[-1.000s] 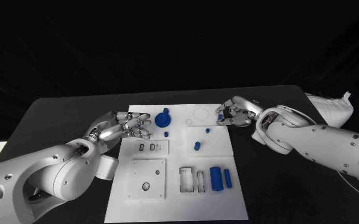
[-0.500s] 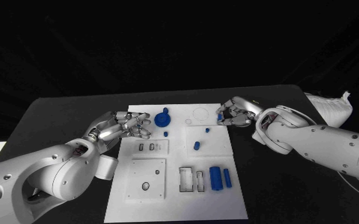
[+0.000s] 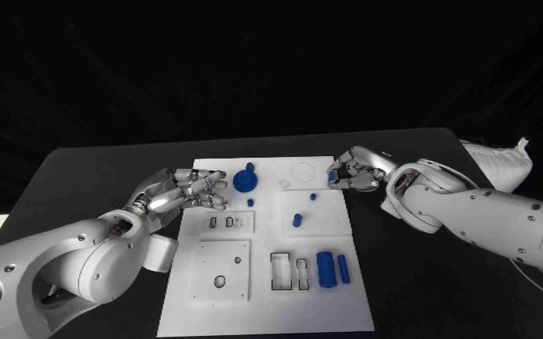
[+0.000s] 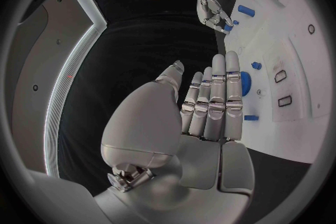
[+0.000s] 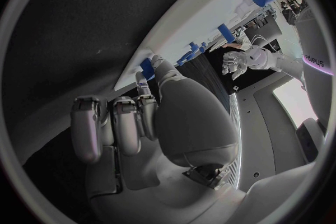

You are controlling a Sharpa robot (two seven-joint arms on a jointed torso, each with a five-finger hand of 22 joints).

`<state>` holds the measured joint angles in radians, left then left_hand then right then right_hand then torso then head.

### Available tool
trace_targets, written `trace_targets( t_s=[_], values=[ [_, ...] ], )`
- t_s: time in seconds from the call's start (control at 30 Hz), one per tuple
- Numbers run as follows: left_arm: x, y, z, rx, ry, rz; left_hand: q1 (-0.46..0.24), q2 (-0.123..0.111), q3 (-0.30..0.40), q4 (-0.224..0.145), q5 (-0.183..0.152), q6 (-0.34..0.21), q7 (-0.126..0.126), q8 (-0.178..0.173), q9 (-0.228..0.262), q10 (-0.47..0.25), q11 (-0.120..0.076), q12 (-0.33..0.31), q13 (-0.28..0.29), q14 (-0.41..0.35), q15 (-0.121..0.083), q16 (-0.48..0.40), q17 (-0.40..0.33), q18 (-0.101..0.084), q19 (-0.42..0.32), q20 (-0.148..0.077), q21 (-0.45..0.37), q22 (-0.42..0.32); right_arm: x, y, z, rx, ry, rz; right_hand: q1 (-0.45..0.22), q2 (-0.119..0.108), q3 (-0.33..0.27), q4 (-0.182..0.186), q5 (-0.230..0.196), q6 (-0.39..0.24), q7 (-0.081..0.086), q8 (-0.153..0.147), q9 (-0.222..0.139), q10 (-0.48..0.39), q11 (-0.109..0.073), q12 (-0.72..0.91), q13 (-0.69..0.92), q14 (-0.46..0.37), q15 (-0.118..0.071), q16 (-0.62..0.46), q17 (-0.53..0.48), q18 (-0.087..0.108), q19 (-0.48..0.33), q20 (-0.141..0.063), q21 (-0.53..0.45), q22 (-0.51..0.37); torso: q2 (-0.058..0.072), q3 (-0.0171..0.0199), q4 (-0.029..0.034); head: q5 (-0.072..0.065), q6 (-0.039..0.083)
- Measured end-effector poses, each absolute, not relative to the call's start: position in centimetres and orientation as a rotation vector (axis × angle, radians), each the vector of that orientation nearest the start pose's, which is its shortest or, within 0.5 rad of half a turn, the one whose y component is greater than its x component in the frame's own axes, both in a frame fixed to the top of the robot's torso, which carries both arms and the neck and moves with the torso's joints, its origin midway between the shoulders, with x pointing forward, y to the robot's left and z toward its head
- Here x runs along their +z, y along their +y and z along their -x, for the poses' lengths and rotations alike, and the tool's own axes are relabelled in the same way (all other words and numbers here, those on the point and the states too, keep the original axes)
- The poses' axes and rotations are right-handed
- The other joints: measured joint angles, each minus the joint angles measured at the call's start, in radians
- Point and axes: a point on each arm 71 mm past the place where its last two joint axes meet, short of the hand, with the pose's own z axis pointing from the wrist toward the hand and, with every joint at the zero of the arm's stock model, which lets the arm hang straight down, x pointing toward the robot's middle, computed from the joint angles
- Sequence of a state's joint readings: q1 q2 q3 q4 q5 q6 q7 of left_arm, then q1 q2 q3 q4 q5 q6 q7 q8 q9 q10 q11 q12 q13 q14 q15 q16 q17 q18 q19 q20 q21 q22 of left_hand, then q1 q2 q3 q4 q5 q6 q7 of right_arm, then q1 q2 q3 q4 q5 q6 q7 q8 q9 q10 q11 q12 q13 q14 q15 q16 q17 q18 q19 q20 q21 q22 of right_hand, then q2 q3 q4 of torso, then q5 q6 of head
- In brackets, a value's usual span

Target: Assemble the parts on the task board

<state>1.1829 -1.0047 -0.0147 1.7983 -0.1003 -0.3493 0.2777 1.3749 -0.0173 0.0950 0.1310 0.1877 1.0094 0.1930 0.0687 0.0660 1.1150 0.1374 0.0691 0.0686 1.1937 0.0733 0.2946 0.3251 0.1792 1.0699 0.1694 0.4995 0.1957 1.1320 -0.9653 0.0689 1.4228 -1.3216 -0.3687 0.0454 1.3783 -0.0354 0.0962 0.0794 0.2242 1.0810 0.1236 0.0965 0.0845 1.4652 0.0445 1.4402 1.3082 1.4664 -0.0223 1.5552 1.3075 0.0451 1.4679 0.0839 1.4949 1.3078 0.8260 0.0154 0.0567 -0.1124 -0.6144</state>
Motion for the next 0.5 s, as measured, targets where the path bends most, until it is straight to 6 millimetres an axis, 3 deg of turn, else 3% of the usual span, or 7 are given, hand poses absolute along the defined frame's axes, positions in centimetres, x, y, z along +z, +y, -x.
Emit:
trace_targets(
  t_s=[0.2,0.33,0.5],
  values=[
    [-16.02,20.57,-43.42,-1.549,1.559,1.058,0.0,0.0,0.0,0.0,0.0,0.0,0.0,0.0,0.0,0.0,0.0,0.0,0.0,0.0,0.0,0.0,0.0,0.0,0.0,0.0,0.0,0.0,-17.6,-29.22,-49.86,0.632,1.575,-0.052,0.006,0.015,0.029,-0.008,-0.012,0.044,-0.02,0.016,0.003,0.001,-0.02,0.002,0.001,0.0,-0.018,0.0,0.0,0.0,-0.003,-0.015,0.0,0.0,0.0,-0.0002,0.0007,-0.002,0.0],
    [-16.03,20.59,-43.43,-1.549,1.559,1.058,0.0,0.0,0.0,0.0,0.0,0.0,0.0,0.0,0.0,0.0,0.0,0.0,0.0,0.0,0.0,0.0,0.0,0.0,0.0,0.0,0.0,0.0,-17.56,-29.16,-49.85,0.635,1.571,-0.051,0.017,0.028,0.063,-0.022,-0.054,0.046,-0.018,0.02,0.005,0.003,-0.028,0.004,0.004,0.0,-0.028,0.0,0.0,0.0,-0.002,-0.023,0.0,0.0,0.0,-0.0002,0.0012,-0.002,-0.002],
    [-16.03,20.62,-43.43,-1.548,1.558,1.058,0.0,0.0,0.004,-0.004,0.0,0.0,0.0,0.0,0.0,-0.004,0.004,0.0,0.0,0.0,0.0,0.0,0.002,0.0,0.0,0.0,0.0,0.001,-17.44,-29.07,-49.81,0.637,1.56,-0.052,0.015,0.029,0.083,-0.036,-0.064,0.047,-0.018,0.021,0.005,0.0,-0.032,0.004,0.001,0.0,-0.028,0.0,0.0,0.0,-0.002,-0.03,0.0,0.0,0.0,-0.0009,0.0011,0.0,-0.003]
  ],
)
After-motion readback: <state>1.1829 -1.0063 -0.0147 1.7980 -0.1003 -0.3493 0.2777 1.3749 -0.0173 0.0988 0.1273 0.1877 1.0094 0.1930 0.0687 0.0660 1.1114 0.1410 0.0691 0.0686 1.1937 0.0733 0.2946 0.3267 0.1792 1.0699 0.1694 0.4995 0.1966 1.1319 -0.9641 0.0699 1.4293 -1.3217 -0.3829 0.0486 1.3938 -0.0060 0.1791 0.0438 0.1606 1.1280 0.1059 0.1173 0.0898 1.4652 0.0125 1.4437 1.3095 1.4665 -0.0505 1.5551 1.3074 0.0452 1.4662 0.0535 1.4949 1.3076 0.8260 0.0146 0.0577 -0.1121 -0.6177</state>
